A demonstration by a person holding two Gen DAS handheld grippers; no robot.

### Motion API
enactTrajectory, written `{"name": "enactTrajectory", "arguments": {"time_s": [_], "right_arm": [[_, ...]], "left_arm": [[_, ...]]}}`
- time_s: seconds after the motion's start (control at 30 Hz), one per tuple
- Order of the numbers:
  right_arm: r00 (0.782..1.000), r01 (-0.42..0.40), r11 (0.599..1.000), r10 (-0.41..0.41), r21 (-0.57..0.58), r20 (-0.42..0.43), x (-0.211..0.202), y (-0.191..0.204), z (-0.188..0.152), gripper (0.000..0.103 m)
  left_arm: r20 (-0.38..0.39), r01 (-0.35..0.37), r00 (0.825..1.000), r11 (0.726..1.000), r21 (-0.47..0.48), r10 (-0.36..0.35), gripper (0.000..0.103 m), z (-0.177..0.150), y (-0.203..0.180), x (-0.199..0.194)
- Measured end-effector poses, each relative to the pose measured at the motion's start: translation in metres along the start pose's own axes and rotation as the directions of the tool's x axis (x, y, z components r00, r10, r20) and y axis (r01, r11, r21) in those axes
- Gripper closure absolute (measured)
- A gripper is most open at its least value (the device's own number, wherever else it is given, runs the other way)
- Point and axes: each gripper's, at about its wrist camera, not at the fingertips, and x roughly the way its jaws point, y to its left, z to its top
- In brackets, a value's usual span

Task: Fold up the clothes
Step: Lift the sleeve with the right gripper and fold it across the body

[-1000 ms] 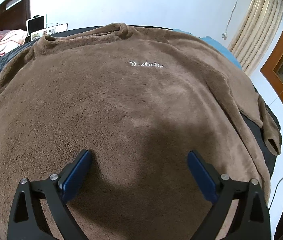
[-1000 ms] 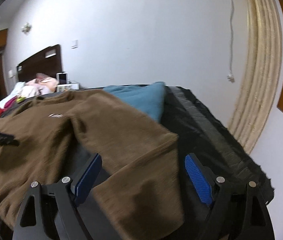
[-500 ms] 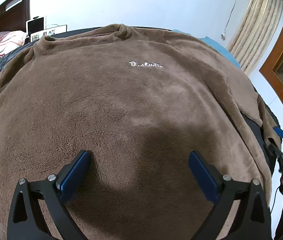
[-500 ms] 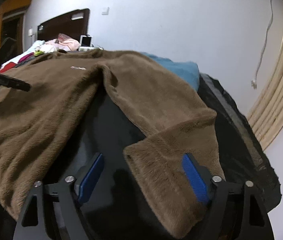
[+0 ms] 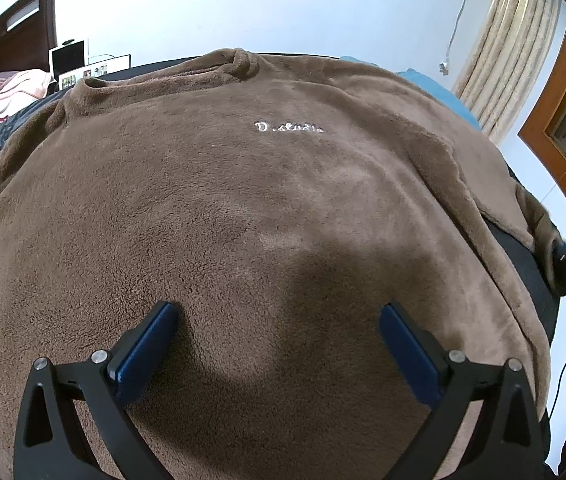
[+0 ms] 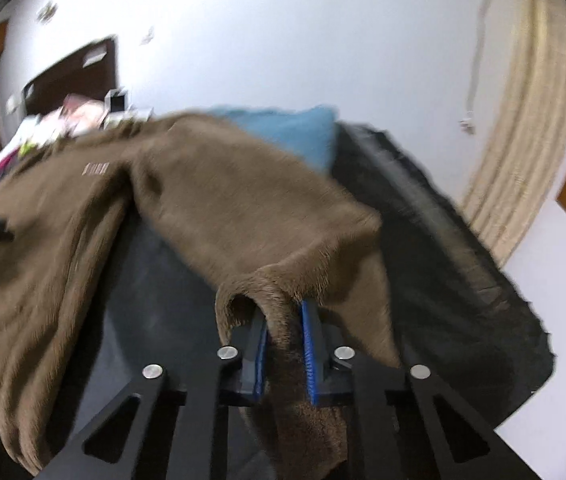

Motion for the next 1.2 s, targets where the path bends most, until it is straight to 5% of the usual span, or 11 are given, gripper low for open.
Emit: {"name": "enactTrajectory", "arguments": {"time_s": [0.13,0.37,0.63,0.9,1.2], "right_arm": [[0.996,-0.005,0.992,-0.006,0.125,0.093,-0.027,-0.033,0.025,0.093],[0.963,-0.154,0.931,0.066,0.332,0.26,-0.061,-0.079,0.082,0.094],[0.927,-0.239,0.91,0.111,0.337,0.359,-0.071,-0.06,0.153,0.094],[0.877,-0.335,0.925,0.237,0.179,0.417,-0.073,0.027,0.219,0.094],[0.832,-0.435,0.9,0.398,0.008,0.386,-0.051,0.145,0.266,0.094]], "left_arm": [[-0.001,0.012,1.0,1.0,-0.026,-0.012,0.001,0.002,0.003,-0.005],[0.017,0.063,0.998,0.996,-0.071,-0.062,0.001,0.009,0.009,-0.025],[0.068,0.051,0.997,0.997,-0.058,-0.047,0.001,0.013,0.018,-0.054],[0.11,0.039,0.994,0.99,-0.133,-0.024,0.001,0.017,0.051,-0.067],[0.116,0.061,0.993,0.967,-0.247,-0.033,0.001,0.01,0.09,-0.054]]}}
